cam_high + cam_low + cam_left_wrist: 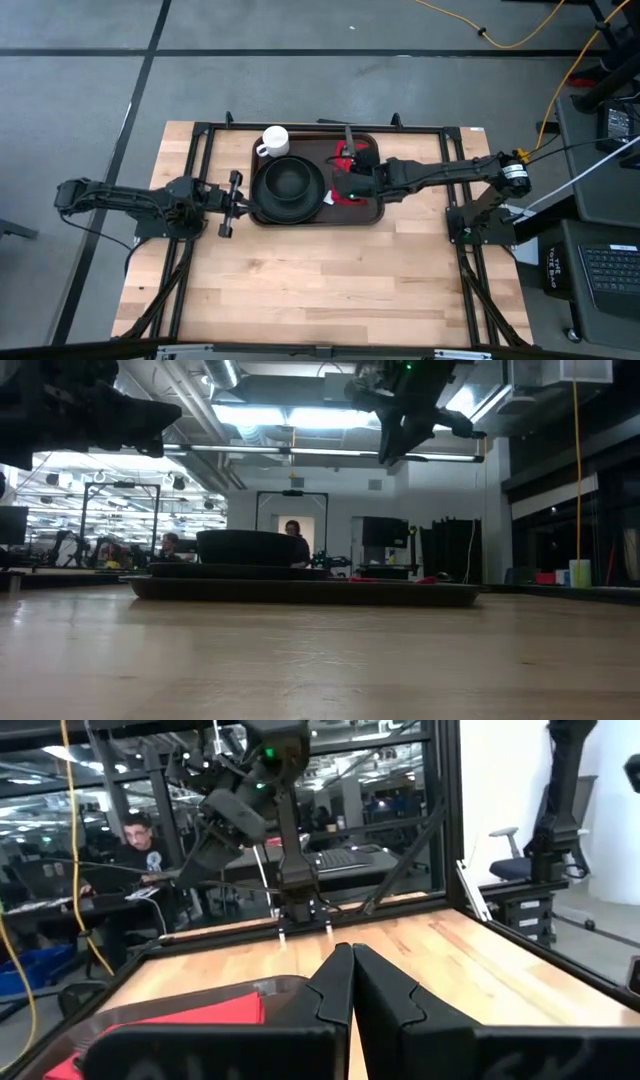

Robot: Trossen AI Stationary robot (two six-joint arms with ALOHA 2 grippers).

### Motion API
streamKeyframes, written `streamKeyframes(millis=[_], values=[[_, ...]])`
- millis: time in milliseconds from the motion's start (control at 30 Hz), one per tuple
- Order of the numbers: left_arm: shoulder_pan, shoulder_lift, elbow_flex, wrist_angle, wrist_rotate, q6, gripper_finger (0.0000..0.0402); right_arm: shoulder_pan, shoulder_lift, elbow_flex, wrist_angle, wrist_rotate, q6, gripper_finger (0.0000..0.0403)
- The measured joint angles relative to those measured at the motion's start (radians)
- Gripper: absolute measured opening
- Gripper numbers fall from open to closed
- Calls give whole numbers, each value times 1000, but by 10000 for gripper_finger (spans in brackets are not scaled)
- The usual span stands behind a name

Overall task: Set up tray
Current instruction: Put the black table knife to the right of the black fork on top of the table napkin on the brown serving tray

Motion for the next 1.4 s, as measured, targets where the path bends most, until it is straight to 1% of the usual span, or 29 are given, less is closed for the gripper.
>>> streamKeyframes(millis=[167,267,467,533,700,800,867,1000,1167,1267,1400], values=[[108,-35,0,-64,116,-45,3,-4,0,0,-2,0,-1,51],[183,-58,0,-74,161,-79,2,-4,0,-1,-13,0,4,51],[309,-104,0,-124,274,-98,3,-15,0,-1,-31,-8,44,51],[343,-124,0,-126,303,-123,3,-15,0,-1,-44,-14,54,51],[409,-198,0,-146,312,-185,2,-15,0,-2,-46,-16,55,51],[441,-242,0,-194,362,-186,2,-15,0,-2,-46,-17,61,51],[462,-269,0,-195,397,-186,3,-15,0,-2,-46,-21,78,51],[491,-315,0,-213,433,-193,2,-27,1,-26,-51,-77,117,51],[505,-329,0,-232,431,-194,2,-72,4,-130,-42,-175,217,51],[505,-329,0,-232,431,-194,5,-105,4,-193,36,-244,236,51],[505,-329,0,-232,427,-194,4,-142,4,-270,190,-297,234,51]])
